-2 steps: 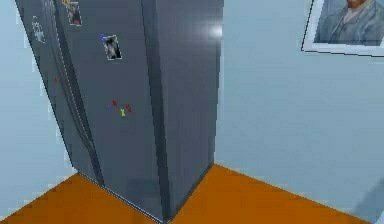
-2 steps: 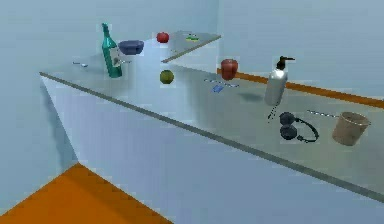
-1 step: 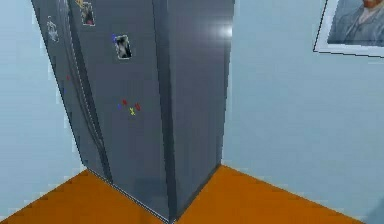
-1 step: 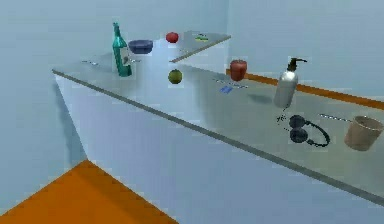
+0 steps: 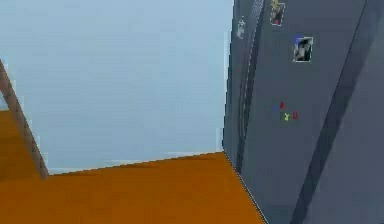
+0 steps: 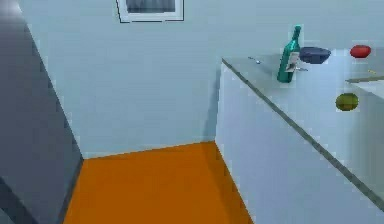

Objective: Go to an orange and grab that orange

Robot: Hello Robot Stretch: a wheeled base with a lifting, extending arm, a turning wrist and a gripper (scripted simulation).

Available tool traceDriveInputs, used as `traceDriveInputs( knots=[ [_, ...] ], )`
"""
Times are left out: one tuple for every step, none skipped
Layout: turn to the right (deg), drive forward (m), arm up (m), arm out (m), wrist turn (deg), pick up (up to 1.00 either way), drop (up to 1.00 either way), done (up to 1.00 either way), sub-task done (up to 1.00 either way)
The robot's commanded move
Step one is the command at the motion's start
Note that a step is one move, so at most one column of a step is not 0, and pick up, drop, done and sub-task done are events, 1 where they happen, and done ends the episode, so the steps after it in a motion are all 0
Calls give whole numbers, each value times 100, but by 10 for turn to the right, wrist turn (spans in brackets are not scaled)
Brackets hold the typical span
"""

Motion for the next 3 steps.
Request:
traceDriveInputs(
  knots=[
    [-450,0,0,0,0,0,0,0,0],
    [-450,0,0,0,0,0,0,0,0],
    [-300,0,0,0,0,0,0,0,0]
  ],
)
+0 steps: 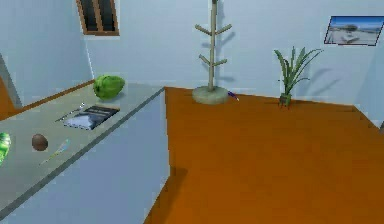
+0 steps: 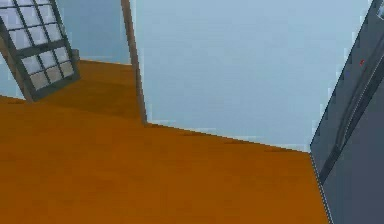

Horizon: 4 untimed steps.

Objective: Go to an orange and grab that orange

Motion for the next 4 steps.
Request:
traceDriveInputs(
  knots=[
    [0,100,0,0,0,0,0,0,0],
    [0,50,0,0,0,0,0,0,0],
    [-60,0,0,0,0,0,0,0,0],
    [0,30,0,0,0,0,0,0,0]
  ],
)
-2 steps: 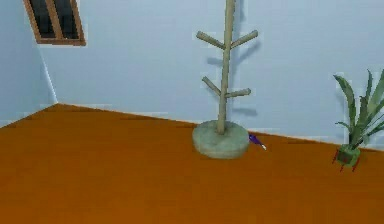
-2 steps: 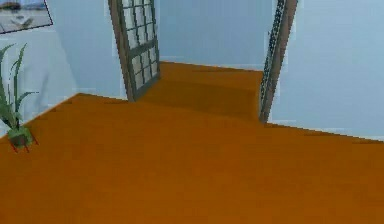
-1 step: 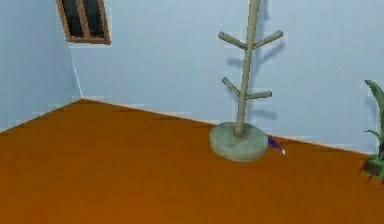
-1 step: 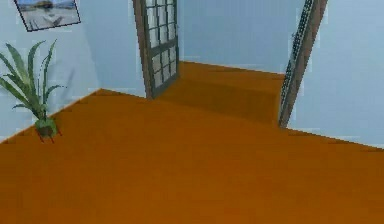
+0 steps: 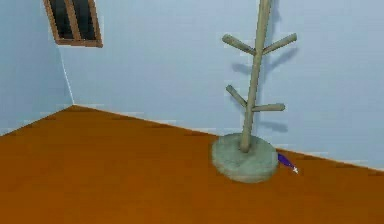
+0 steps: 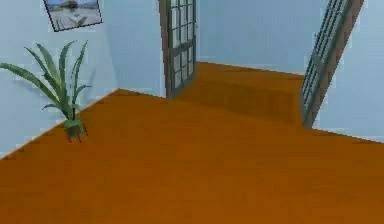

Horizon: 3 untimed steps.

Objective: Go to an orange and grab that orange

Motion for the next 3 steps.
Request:
traceDriveInputs(
  knots=[
    [-450,0,0,0,0,0,0,0,0],
    [-210,0,0,0,0,0,0,0,0],
    [0,80,0,0,0,0,0,0,0]
  ],
)
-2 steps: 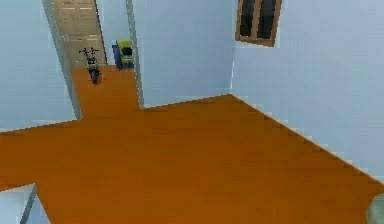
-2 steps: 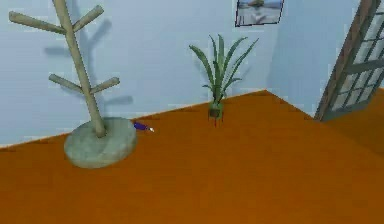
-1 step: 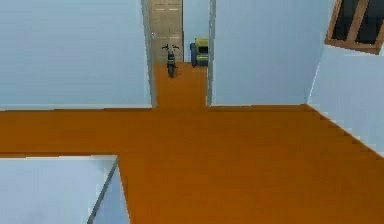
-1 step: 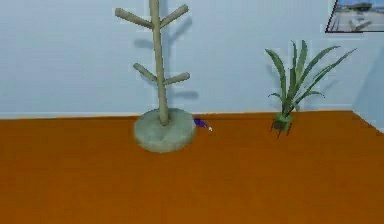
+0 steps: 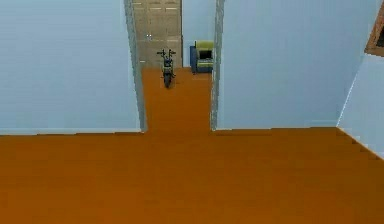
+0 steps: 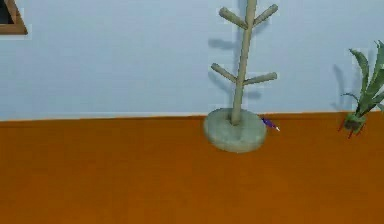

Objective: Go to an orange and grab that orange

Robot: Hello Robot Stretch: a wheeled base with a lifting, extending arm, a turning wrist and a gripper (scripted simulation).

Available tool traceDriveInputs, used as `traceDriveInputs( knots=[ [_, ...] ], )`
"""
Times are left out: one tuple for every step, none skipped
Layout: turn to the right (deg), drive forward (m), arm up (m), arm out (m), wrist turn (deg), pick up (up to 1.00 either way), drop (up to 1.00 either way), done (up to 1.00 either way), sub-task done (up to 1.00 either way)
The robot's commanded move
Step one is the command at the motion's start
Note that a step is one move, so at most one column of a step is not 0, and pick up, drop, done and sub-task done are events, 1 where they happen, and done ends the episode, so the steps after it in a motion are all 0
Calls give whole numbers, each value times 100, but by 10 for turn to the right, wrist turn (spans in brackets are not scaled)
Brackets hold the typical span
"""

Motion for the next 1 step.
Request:
traceDriveInputs(
  knots=[
    [-450,0,0,0,0,0,0,0,0]
  ],
)
